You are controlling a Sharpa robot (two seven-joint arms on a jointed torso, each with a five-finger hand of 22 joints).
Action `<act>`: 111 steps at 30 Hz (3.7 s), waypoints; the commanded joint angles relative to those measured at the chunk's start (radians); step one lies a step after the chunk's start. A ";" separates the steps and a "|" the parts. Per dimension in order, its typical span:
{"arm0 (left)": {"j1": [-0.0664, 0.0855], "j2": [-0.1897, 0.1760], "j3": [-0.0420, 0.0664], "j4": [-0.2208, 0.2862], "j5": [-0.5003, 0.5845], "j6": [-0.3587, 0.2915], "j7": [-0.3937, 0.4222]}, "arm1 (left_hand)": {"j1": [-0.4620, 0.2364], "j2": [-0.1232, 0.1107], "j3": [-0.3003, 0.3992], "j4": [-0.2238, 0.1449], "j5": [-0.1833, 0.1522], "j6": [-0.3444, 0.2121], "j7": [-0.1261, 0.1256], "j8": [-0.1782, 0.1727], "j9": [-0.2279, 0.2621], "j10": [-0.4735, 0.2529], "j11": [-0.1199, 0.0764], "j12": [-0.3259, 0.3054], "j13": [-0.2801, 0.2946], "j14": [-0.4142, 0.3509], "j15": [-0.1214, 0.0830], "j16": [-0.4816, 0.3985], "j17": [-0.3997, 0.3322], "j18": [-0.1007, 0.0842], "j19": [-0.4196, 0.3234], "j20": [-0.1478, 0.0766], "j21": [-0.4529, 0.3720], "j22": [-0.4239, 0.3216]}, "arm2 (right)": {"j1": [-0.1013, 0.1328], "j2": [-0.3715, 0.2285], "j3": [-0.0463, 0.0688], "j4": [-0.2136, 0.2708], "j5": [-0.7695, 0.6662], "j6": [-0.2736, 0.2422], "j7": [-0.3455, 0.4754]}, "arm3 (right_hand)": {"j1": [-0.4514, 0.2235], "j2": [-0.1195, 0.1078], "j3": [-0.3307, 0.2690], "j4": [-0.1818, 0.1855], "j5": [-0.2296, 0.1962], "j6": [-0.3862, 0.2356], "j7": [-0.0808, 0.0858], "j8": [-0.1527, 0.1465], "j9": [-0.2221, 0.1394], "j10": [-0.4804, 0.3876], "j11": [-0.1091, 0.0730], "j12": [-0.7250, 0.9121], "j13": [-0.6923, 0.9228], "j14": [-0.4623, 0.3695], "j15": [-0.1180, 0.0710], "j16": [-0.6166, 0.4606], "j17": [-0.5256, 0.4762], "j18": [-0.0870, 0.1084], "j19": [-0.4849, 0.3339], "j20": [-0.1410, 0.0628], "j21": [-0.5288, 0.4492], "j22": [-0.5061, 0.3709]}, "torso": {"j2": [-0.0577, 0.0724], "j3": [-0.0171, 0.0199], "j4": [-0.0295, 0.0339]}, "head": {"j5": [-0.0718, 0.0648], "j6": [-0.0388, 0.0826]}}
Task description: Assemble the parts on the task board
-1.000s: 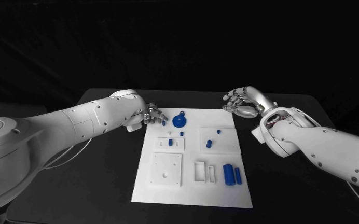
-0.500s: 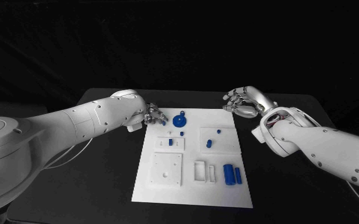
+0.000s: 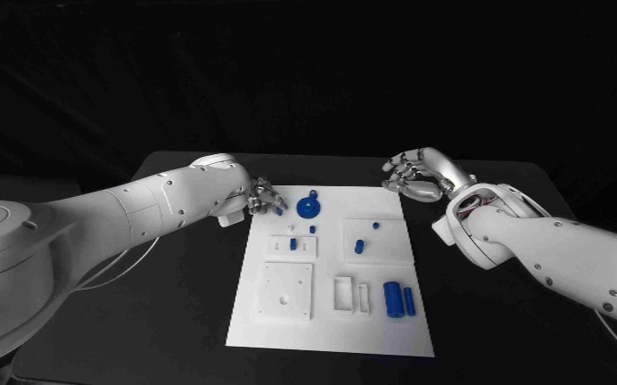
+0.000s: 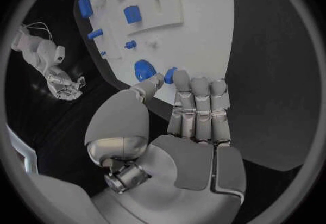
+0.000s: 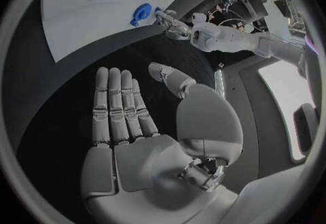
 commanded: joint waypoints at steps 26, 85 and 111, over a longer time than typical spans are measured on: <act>-0.003 -0.035 0.000 0.039 0.060 -0.063 0.000 | 0.046 0.089 0.016 -0.096 -0.003 0.142 -0.044 0.081 0.075 0.077 -0.036 -0.013 -0.013 0.046 0.004 0.021 -0.011 -0.001 0.032 -0.092 0.002 0.007 | 0.000 0.000 0.000 0.004 0.006 0.010 0.010 | -0.008 0.008 -0.006 0.001 0.005 0.003 0.002 0.007 -0.004 -0.006 0.002 0.008 -0.005 -0.010 0.000 0.006 -0.003 0.015 -0.007 -0.001 -0.004 0.002 | 0.000 0.0002 -0.0004 | 0.003 -0.003; -0.029 -0.283 -0.091 0.555 -0.105 -0.388 -0.058 | 0.053 0.044 0.053 -0.085 0.010 0.191 -0.063 0.079 0.078 0.152 -0.058 -0.015 -0.010 0.120 -0.020 0.033 -0.021 0.011 0.101 -0.112 0.024 0.013 | 0.000 -0.020 0.000 0.012 0.004 0.013 0.006 | -0.001 0.005 -0.004 -0.006 0.004 0.003 0.002 0.009 -0.009 -0.008 0.002 0.014 -0.014 -0.012 0.001 0.010 -0.009 0.015 -0.008 -0.001 -0.006 0.006 | -0.001 -0.0005 0.0035 | 0.028 -0.017; -0.055 -0.285 -0.091 0.551 -0.139 -0.385 -0.059 | 0.052 0.041 0.054 -0.087 0.019 0.196 -0.064 0.079 0.077 0.156 -0.059 -0.014 -0.008 0.124 -0.020 0.036 -0.020 0.011 0.104 -0.112 0.026 0.015 | 0.000 -0.014 0.000 0.011 0.017 0.023 0.009 | -0.003 0.007 -0.004 -0.004 0.006 0.002 0.002 0.010 -0.010 -0.009 0.002 0.016 -0.017 -0.013 0.001 0.012 -0.011 0.015 -0.008 -0.001 -0.006 0.006 | -0.002 0.0010 0.0029 | 0.033 -0.018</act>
